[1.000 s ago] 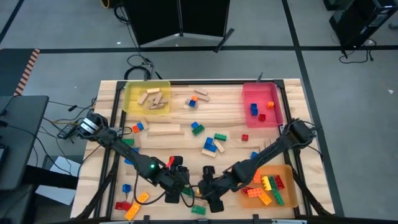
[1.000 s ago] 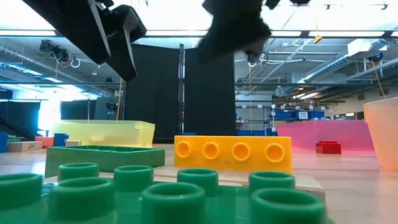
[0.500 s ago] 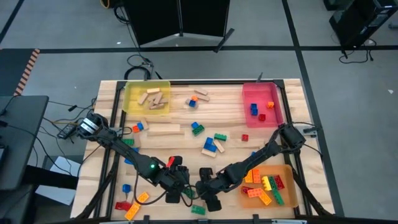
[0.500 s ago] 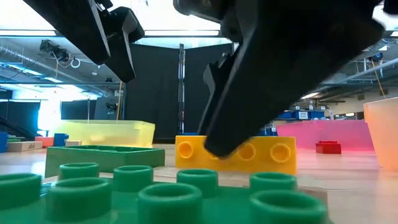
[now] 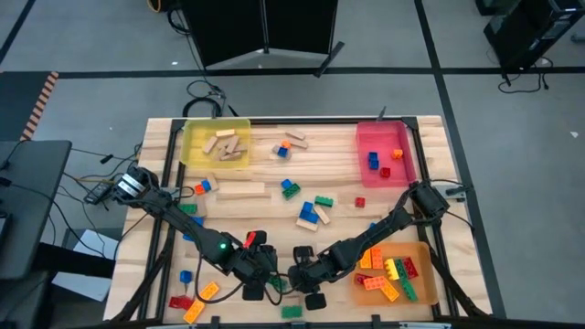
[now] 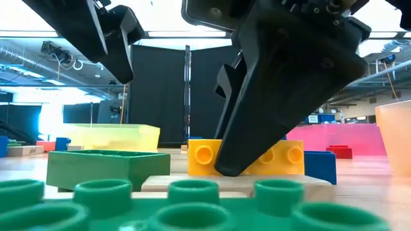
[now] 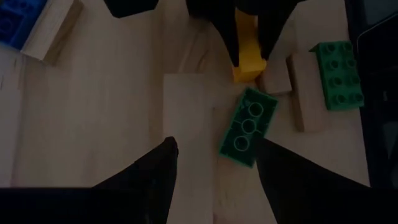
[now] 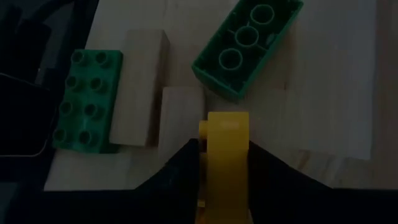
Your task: Sort blocks by size
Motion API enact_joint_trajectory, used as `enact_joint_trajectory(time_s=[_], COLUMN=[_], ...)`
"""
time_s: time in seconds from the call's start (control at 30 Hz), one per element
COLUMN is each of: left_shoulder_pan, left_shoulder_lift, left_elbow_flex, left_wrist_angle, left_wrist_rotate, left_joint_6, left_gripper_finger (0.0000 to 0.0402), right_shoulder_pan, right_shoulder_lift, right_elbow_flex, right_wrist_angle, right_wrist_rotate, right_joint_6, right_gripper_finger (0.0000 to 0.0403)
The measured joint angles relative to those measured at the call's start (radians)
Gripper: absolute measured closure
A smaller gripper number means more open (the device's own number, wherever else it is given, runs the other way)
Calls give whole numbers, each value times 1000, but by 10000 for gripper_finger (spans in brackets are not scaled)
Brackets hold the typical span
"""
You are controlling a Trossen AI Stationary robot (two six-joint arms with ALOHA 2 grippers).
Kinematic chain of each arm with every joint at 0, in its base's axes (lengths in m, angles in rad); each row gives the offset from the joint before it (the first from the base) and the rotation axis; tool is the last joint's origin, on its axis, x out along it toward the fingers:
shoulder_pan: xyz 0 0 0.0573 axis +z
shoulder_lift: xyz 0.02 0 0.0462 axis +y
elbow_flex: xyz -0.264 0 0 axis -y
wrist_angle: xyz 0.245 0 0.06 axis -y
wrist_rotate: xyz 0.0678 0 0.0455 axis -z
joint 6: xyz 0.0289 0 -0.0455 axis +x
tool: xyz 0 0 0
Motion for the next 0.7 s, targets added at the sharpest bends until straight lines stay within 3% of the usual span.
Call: enact_joint_trajectory(time_s=[0.13, 0.33, 0.7], left_shoulder_pan=[-3, -3, -3], left_shoulder_lift=[0, 0, 0], left_elbow_flex=[0, 0, 0], left_wrist_angle=[1, 13, 33], left_wrist_rotate=[0, 0, -8], left_joint_6=[-3, -6, -28], left_gripper_finger=[179, 179, 179], right_shoulder_pan=[-2, -11, 44], right_shoulder_lift=[-19, -118, -407], right_elbow_flex=[-3, -6, -52], right_wrist_angle=[-24, -175, -467], right_wrist_rotate=[3, 90, 249], right_joint_6=[-1, 2, 233], right_gripper_finger=[298, 298, 298])
